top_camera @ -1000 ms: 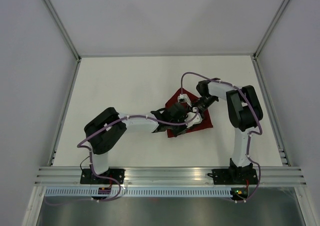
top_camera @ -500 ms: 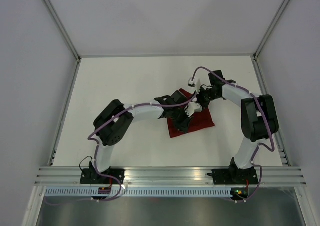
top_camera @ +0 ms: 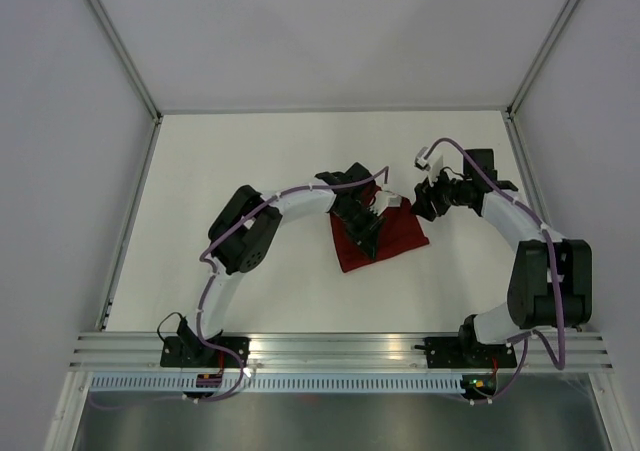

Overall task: Fold the napkin, place the utensils inside, and roll it up
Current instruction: Roll the napkin at the center of the board.

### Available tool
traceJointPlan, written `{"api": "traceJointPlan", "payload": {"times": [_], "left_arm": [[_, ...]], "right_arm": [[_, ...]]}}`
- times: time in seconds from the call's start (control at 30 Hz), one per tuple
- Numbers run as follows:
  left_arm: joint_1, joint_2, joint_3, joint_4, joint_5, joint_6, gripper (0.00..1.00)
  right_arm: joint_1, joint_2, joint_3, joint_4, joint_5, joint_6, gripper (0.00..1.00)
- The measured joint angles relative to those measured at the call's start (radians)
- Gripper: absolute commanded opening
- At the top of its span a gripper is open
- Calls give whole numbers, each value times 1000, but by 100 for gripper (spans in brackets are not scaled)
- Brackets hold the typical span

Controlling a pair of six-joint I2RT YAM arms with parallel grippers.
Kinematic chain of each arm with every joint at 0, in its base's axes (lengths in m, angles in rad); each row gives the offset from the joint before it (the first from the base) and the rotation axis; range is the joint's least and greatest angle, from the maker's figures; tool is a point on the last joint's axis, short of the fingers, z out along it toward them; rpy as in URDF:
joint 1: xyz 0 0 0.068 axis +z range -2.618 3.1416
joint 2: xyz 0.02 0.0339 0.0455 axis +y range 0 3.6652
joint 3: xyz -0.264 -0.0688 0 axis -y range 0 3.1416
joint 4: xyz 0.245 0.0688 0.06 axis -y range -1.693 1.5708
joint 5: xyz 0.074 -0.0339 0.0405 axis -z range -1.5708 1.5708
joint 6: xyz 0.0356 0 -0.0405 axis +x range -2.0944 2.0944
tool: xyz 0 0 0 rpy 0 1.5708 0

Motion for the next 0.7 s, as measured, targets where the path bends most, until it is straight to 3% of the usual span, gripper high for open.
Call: {"api": "traceJointPlan", "payload": {"times": [0.33, 0.7], "left_arm": [[50, 92, 109, -112, 108, -6, 2], [79, 171, 202, -201, 182, -8, 2]], "right_arm": [[45, -252, -223, -66, -14, -245, 64], [360, -349, -408, 49, 142, -381, 70]]}}
